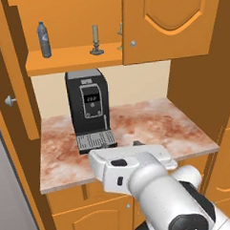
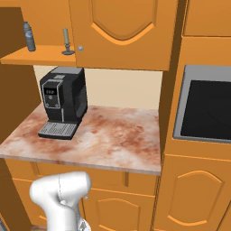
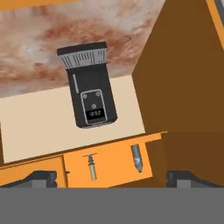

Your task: Pick the candle and candle from the dining table and place them in the open cabinet. Close the cabinet after placing the objects.

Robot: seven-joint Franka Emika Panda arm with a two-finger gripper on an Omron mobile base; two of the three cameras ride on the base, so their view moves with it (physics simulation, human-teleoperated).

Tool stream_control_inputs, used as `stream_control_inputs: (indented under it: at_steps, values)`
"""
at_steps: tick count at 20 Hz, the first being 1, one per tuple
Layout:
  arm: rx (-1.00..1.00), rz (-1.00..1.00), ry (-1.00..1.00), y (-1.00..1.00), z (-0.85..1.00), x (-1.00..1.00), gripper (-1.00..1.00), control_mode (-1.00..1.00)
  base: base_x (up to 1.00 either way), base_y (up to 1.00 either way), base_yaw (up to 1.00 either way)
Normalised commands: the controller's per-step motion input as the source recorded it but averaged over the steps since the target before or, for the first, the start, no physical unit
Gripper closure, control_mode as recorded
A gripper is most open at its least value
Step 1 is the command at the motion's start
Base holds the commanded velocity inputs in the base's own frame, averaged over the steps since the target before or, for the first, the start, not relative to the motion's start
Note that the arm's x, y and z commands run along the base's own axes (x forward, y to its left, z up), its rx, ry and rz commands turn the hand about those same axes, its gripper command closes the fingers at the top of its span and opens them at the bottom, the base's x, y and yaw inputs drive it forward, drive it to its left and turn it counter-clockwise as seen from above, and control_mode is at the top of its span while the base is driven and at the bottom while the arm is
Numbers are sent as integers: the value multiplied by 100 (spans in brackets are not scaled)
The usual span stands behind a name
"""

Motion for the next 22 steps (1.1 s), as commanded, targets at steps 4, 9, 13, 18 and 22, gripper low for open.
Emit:
stream_control_inputs:
  at_steps: [4,9,13,18,22]
  values:
    - [-6,3,-13,41,-2,-11,-100,-100,0,0,0]
    - [-1,0,-14,50,0,0,-100,-100,0,0,0]
    - [0,0,-11,54,0,0,-100,-100,0,0,0]
    - [0,0,-10,52,0,0,-100,-100,0,0,0]
    - [0,0,-12,44,0,0,-100,-100,0,0,0]
